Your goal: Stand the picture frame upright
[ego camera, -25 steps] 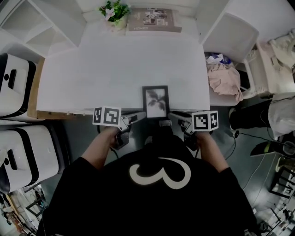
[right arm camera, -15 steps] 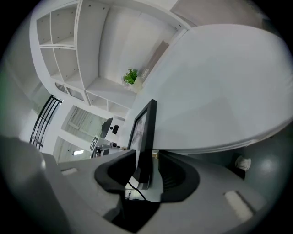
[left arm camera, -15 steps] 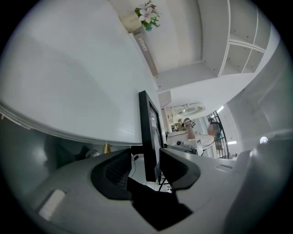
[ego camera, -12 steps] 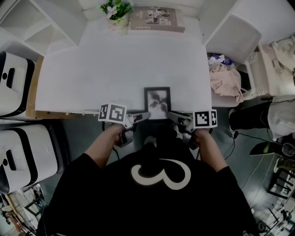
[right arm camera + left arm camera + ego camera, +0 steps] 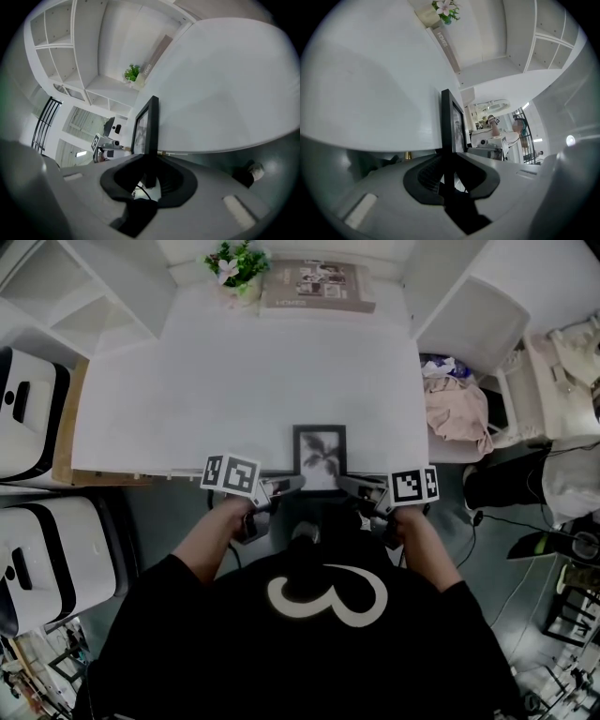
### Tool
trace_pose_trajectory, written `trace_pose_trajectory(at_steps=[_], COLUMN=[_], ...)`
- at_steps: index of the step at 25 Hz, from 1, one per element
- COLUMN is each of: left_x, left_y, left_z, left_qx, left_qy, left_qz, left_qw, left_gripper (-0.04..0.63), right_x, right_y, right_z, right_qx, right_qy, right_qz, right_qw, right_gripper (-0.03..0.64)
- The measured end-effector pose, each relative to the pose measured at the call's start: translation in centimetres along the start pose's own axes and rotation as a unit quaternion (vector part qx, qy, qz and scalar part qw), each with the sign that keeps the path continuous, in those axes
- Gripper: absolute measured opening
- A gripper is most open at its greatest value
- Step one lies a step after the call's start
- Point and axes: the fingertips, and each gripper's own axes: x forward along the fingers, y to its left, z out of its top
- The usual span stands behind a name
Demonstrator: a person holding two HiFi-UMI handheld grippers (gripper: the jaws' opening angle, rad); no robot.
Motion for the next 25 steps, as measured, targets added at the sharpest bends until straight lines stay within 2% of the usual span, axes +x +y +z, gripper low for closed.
trace_pose_trajectory(at_steps=[7, 11, 16, 21, 25], left_x=[-0.7, -1.5, -2.7, -3.6, -4.0], left_y=[0.0, -0.8, -2.5, -4.3, -5.8], left_z=[-0.8, -0.7, 0.2, 2.4, 4.6], left_qx=[0.031, 0.057, 0.113, 0.197, 0.271], left_qy=[0.021, 0.023, 0.013, -0.004, -0.014], left_qz=[0.027, 0.029, 0.039, 0.066, 0.091], left_qw=[0.9989, 0.9977, 0.9927, 0.9781, 0.9583], left_gripper=[0.087, 0.087, 0.087, 0.087, 0.088], right_x=[0.4, 0.4, -0.2, -0.7, -1.4], right_y=[0.7, 1.8, 3.8, 5.6, 6.8], right_z=[-0.8, -0.9, 0.1, 2.3, 4.4], right_qx=[-0.043, -0.071, -0.126, -0.203, -0.266], right_qy=[0.028, 0.031, 0.011, -0.016, -0.034], right_qz=[-0.02, -0.021, -0.028, -0.056, -0.084], right_qw=[0.998, 0.997, 0.992, 0.977, 0.96], right_gripper=[0.086, 0.086, 0.086, 0.085, 0.085])
